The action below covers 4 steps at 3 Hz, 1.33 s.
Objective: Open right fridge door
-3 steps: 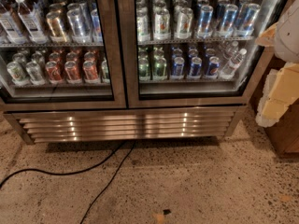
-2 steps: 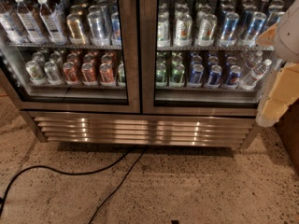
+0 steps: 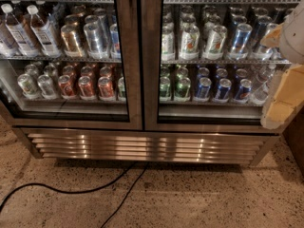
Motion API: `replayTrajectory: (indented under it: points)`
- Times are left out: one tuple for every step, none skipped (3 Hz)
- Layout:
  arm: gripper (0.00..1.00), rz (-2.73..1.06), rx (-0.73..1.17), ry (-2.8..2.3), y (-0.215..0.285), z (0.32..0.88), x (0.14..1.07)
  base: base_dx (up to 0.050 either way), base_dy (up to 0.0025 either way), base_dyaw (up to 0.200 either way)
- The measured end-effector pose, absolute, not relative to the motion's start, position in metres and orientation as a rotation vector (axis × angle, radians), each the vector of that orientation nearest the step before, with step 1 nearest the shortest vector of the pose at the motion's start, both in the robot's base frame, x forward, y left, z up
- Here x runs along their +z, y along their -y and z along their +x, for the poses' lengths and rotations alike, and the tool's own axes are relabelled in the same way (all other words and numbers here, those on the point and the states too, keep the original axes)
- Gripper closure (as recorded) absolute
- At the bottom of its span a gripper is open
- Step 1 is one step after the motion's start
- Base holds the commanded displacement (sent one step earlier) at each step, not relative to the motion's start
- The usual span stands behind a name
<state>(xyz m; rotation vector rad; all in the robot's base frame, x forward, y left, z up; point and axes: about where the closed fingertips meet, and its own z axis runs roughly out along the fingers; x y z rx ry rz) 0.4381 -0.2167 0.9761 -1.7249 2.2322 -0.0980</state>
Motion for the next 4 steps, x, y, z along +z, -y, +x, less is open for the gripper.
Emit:
replayTrajectory:
  points:
    - [0.0,-1.725,-0.098,-2.232,0.217,0.438,0.976,0.049,-0.00002,0.0]
    - [0.0,-1.725,-0.098,-2.232,0.217,0.438,0.976,0.0,0.0,0.0]
    - [0.0,-1.711,-0.073,-2.24,0.218,0.449,0.975,0.0,0.0,0.0]
    - [0.0,-1.705,0.111,-2.18,0.192,0.471,0.935,0.0,0.0,0.0]
